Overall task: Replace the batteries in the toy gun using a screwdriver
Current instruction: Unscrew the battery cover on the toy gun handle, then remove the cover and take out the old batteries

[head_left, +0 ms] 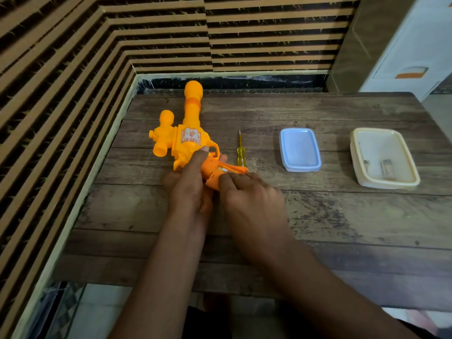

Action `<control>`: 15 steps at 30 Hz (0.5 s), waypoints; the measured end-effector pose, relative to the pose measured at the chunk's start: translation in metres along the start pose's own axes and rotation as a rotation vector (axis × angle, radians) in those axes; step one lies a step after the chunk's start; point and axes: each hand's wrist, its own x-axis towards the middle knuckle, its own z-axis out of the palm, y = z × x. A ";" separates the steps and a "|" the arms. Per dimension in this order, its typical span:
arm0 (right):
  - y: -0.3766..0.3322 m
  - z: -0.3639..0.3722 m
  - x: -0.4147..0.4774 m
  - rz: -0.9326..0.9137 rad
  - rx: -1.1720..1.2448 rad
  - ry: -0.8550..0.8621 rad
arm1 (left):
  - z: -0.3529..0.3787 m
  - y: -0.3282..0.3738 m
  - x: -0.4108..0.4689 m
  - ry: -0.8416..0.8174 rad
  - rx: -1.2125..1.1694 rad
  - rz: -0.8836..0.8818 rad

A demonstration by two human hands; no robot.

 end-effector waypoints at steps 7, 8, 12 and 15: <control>0.017 -0.018 -0.001 0.082 0.432 -0.028 | 0.002 0.001 -0.003 -0.045 -0.050 0.014; 0.024 -0.020 0.002 0.114 0.484 -0.029 | 0.002 0.001 -0.003 -0.037 -0.068 0.034; 0.057 -0.024 0.015 0.185 0.537 -0.089 | 0.004 0.001 -0.002 -0.003 -0.068 0.057; 0.076 -0.025 0.016 0.200 0.430 -0.310 | 0.005 0.003 -0.003 0.008 -0.068 0.050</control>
